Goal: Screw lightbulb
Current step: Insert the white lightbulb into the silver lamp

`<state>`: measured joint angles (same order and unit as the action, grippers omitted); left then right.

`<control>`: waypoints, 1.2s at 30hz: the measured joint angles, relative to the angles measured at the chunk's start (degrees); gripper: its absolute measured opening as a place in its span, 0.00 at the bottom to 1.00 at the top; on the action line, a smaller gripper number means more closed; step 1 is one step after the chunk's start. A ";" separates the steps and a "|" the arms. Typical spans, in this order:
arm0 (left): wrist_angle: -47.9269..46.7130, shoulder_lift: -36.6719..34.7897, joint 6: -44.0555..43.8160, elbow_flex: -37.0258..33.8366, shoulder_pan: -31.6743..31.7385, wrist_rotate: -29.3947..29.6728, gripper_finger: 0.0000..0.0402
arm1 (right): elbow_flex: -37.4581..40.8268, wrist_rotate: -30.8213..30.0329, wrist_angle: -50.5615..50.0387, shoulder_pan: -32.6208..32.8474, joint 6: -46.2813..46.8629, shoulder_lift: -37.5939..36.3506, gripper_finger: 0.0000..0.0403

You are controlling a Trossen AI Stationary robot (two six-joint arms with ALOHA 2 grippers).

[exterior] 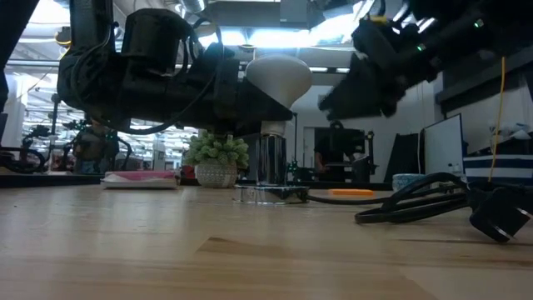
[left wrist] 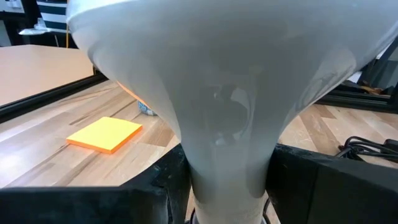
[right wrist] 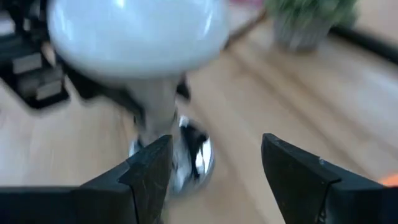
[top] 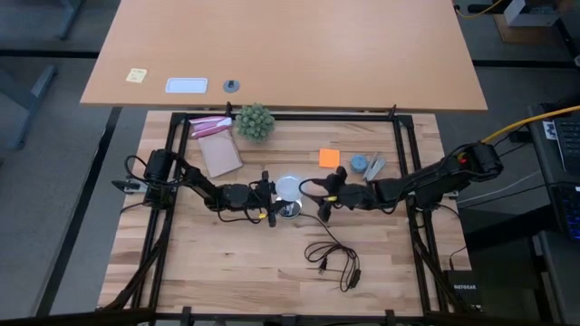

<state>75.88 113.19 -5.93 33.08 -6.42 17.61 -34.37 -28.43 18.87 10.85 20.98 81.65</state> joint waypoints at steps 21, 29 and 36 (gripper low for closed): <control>-0.27 0.07 -0.11 -0.07 -0.07 -0.48 0.38 | -0.68 -2.00 6.45 0.00 -5.15 -0.02 0.61; -0.27 0.07 -0.09 -0.04 -0.07 -0.44 0.38 | -0.68 1.63 -1.96 0.07 -3.21 -0.74 0.61; -0.27 0.09 -0.09 -0.04 0.15 -0.42 0.38 | -0.68 13.71 -10.94 0.07 7.59 -0.48 0.61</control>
<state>75.61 113.27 -6.02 33.04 -6.26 17.19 -35.05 -14.72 7.93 10.92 28.58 81.16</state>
